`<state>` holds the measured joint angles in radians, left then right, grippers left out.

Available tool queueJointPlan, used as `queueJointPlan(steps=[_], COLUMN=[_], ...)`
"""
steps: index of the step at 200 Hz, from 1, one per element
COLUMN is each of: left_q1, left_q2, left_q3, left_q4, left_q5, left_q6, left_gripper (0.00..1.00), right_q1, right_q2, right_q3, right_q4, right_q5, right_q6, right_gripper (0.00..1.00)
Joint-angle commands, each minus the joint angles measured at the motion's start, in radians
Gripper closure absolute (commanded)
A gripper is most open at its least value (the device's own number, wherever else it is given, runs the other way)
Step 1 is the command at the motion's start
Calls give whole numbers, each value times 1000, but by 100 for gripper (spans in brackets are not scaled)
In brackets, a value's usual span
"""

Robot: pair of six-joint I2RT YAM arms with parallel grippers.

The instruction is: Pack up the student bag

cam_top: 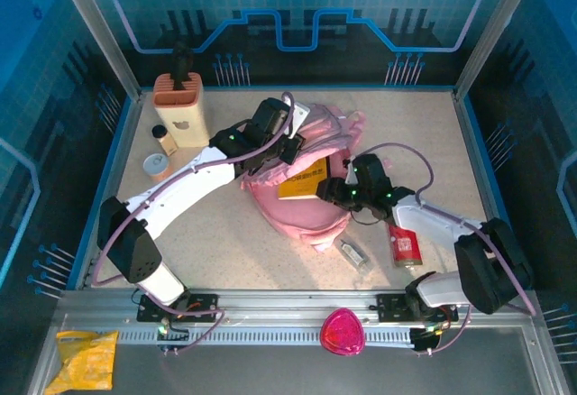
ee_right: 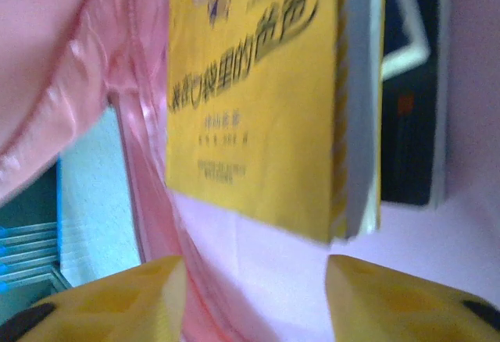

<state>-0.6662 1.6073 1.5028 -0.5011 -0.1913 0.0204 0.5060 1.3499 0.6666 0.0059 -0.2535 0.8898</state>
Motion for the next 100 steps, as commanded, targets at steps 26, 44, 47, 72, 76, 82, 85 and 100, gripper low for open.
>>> queueJointPlan(steps=[26, 44, 47, 72, 76, 82, 85, 100], left_q1=[6, 6, 6, 5, 6, 6, 5, 5], left_q2=[-72, -69, -68, -78, -81, -82, -82, -81], left_q3=[30, 40, 40, 32, 31, 30, 30, 24], left_q4=[96, 82, 81, 80, 81, 78, 78, 80], left_q5=[52, 68, 67, 64, 64, 66, 68, 78], left_q6=[-47, -52, -53, -60, -62, -64, -65, -72], left_gripper=[100, 100, 100, 100, 100, 100, 100, 100], right_q1=[63, 60, 58, 35, 29, 23, 21, 23], right_q2=[79, 116, 119, 155, 158, 160, 158, 137], right_q3=[1, 34, 39, 82, 85, 82, 79, 53], right_q4=[36, 85, 89, 69, 69, 78, 84, 122], right_q5=[83, 126, 135, 218, 216, 208, 203, 181], right_q6=[16, 18, 17, -1, -1, -4, -6, -27], right_gripper=[75, 86, 87, 93, 93, 94, 93, 93])
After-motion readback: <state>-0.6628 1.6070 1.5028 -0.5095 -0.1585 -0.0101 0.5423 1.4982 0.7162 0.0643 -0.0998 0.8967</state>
